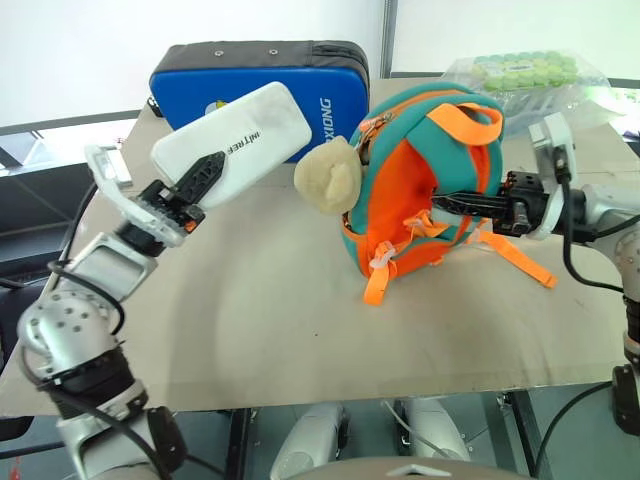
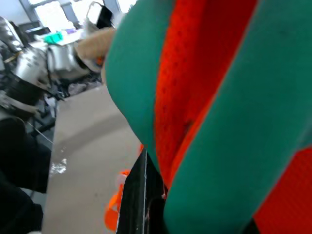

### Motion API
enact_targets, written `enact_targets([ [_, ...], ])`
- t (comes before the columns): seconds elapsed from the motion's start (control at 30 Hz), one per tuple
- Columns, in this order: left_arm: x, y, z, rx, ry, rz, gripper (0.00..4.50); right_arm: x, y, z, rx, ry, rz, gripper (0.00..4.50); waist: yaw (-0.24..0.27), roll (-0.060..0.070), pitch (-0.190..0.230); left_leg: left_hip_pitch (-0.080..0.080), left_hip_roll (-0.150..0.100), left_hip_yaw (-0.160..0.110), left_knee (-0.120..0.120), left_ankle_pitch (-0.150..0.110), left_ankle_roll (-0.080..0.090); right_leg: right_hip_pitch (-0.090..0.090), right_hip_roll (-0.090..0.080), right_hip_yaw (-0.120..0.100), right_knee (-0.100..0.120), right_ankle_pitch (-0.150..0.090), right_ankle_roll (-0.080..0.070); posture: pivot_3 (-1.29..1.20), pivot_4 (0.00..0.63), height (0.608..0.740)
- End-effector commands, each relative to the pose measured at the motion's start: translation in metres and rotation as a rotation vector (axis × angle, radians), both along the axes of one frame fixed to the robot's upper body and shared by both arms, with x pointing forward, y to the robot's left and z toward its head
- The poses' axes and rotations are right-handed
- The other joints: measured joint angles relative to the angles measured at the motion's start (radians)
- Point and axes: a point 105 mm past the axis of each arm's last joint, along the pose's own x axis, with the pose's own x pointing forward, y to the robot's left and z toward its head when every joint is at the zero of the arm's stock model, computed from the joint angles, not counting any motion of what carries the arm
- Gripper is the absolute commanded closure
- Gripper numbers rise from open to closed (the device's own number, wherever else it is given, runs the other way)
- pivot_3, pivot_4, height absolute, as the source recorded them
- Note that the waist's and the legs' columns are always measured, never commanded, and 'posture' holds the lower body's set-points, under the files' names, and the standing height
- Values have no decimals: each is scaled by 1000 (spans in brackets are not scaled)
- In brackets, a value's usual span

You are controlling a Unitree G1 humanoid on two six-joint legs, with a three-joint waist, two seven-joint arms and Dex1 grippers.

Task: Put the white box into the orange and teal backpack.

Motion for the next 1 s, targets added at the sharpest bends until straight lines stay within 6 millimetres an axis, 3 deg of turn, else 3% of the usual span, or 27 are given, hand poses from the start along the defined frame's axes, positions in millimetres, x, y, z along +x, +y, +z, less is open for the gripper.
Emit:
enact_targets([
  [0.03, -27, -9, 21, 63, -86, -141, 3450, -6, 2, 6, -11, -57, 4, 4459, 0, 0, 0, 1, 0, 0, 0, 0, 0, 0, 0, 0, 0, 0, 0, 0, 150, 739],
  [0.27, -54, -18, 27, 160, -87, -285, 3450, -10, 2, 0, -15, -27, 12, 4459, 1, 0, 0, 1, 0, 0, 0, 0, 0, 0, 0, 0, -1, 0, 0, 0, 150, 739],
  [0.43, -60, -15, 34, 166, -109, -306, 3450, -10, 2, 1, -10, -22, 15, 4459, 0, 0, 0, 1, 0, 0, -1, 0, 0, 1, 0, 0, -1, 0, 0, 0, 150, 739],
  [0.63, -85, -45, 32, 171, -92, -526, 3450, -8, 2, 1, -8, -21, 14, 4459, 3, 1, 0, 0, 0, 1, -1, 0, 0, 0, 0, 1, -2, 0, 0, 0, 150, 739],
  [0.73, -83, -48, 28, 234, -92, -516, 3450, -8, 3, 1, -6, -20, 14, 4459, 2, 1, 0, 1, 0, 0, -1, 0, 0, 1, 0, 1, -1, 0, 0, 0, 150, 739],
  [1.0, -47, -47, 21, 420, -204, -300, 3450, -11, 2, 1, -4, -15, 17, 4459, 5, 1, 0, 1, 0, 2, -1, 0, 0, 1, 0, 1, -1, 0, 0, 0, 150, 739],
])
